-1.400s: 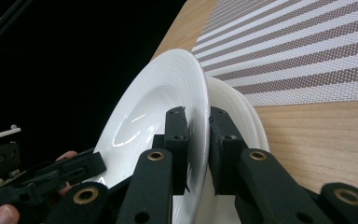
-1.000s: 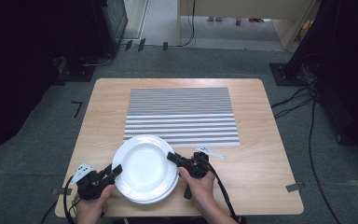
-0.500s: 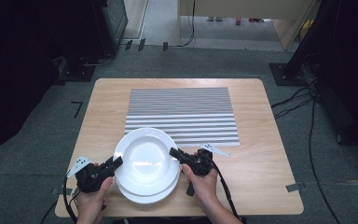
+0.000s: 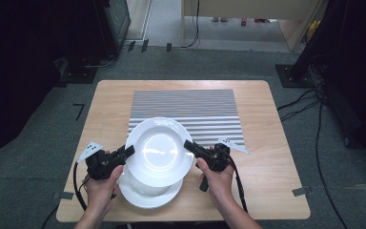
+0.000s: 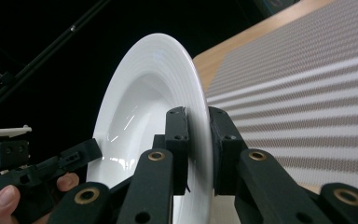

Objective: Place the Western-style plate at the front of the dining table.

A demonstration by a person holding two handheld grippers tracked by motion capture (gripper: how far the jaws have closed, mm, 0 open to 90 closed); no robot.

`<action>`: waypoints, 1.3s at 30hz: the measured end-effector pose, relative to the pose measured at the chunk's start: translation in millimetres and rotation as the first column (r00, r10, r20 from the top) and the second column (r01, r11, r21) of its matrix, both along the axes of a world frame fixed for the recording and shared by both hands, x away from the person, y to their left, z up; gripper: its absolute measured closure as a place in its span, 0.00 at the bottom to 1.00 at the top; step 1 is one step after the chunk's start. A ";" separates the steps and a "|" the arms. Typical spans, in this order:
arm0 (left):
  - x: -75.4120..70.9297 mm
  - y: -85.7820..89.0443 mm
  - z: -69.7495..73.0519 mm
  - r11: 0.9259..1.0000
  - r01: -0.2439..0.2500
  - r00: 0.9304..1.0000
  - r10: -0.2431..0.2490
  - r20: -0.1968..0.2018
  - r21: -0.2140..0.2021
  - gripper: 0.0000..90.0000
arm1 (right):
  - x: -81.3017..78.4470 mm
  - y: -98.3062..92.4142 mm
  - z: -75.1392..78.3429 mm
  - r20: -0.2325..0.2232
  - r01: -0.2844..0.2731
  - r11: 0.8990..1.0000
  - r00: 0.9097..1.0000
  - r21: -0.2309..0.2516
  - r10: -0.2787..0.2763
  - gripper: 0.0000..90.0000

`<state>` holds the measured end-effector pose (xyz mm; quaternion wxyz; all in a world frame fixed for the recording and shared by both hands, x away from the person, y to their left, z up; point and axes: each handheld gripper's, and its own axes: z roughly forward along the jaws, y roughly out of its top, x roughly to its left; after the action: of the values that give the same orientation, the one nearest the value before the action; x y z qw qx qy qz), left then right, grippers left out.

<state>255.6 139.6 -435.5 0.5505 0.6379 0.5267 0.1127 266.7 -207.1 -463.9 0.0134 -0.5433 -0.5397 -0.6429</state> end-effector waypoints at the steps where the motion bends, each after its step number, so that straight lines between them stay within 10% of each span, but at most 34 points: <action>1: 3.8 -2.8 2.1 1.000 0.005 1.000 -0.005 0.004 0.002 0.79 | 1.0 -1.7 1.9 0.006 0.003 1.000 1.000 -0.003 -0.003 0.90; 39: 118.1 -65.4 9.7 0.998 0.060 0.995 -0.059 -0.075 0.018 0.79 | 86.5 -58.8 17.3 -0.006 0.103 0.992 0.995 -0.072 -0.103 0.89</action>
<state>373.7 74.2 -425.8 0.5270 0.6626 0.5265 0.0777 353.2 -265.9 -446.6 -0.0368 -0.5735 -0.5336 -0.6204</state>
